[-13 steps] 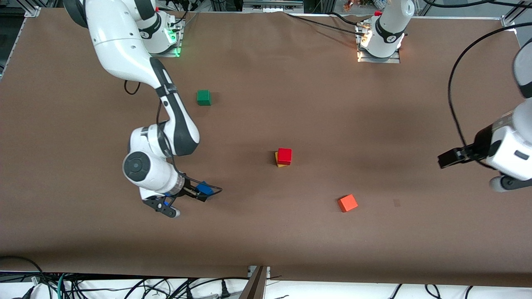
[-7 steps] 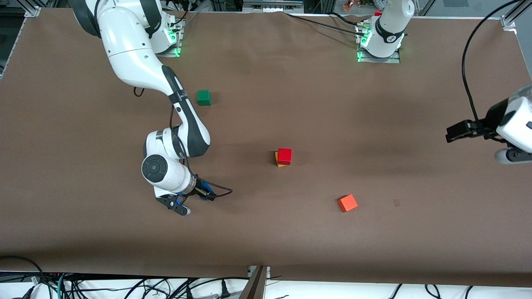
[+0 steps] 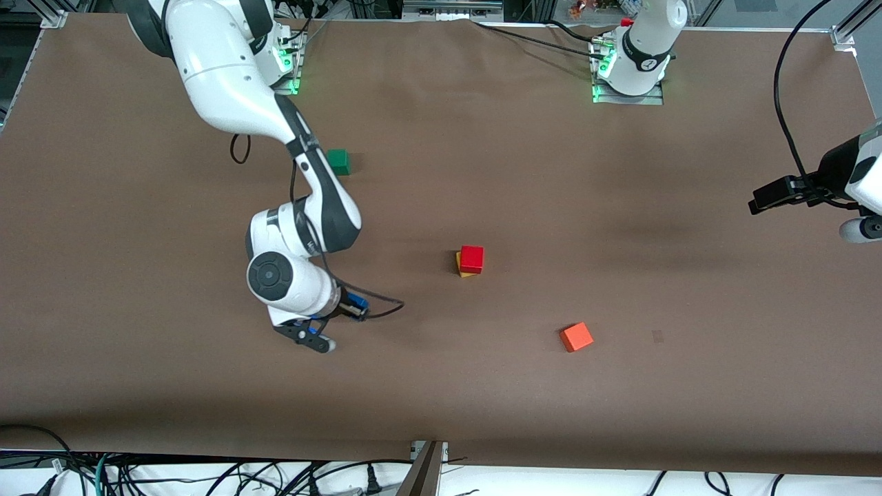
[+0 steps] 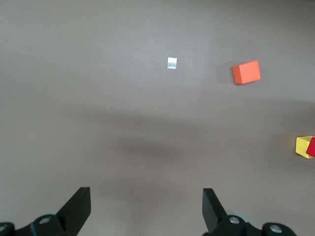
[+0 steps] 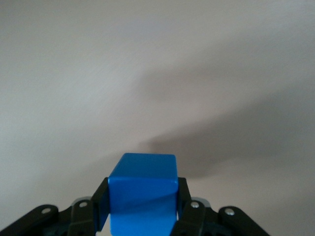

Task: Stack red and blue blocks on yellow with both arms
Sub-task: 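Grasp the blue cube with the right gripper while the left gripper withdraws, then carry the blue cube with the right gripper onto the red cube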

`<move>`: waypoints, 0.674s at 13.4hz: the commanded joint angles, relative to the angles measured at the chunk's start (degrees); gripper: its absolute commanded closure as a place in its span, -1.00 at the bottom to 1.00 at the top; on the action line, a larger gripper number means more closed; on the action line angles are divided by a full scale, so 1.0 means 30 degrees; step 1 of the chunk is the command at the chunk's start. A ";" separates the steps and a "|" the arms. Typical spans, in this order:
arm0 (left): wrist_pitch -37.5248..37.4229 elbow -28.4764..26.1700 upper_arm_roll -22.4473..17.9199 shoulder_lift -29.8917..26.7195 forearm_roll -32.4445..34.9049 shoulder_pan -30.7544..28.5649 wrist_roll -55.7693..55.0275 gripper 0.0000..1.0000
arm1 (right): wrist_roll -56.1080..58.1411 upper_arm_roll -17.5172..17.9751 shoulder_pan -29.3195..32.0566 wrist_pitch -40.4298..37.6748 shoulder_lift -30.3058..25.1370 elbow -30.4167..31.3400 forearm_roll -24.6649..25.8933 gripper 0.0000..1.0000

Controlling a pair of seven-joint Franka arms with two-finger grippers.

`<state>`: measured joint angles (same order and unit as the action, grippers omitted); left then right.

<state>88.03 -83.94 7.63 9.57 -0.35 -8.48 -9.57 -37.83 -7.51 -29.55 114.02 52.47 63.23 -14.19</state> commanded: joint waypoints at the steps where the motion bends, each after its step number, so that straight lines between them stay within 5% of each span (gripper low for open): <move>1: 0.0363 -0.0323 0.0007 -0.0261 -0.0207 -0.0191 0.0377 -1.00 | 0.0918 -0.0077 -0.1486 -0.2319 -0.1282 -0.0944 0.0396 0.42; 5: 0.0363 -0.0030 0.0036 -0.0202 -0.0032 -0.0016 0.0377 -1.00 | 0.1769 0.0686 -0.3330 -0.2912 -0.1375 -0.2148 0.0454 0.35; 9: 0.0363 0.0118 0.0212 -0.0173 0.0321 0.0072 0.0348 -1.00 | 0.1505 0.0715 -0.4885 -0.0457 -0.0850 -0.2267 0.0454 0.35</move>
<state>89.00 -83.84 8.18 9.53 -0.23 -8.41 -9.57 -33.73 -5.57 -43.53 109.90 48.52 57.68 -13.72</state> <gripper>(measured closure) 0.000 0.445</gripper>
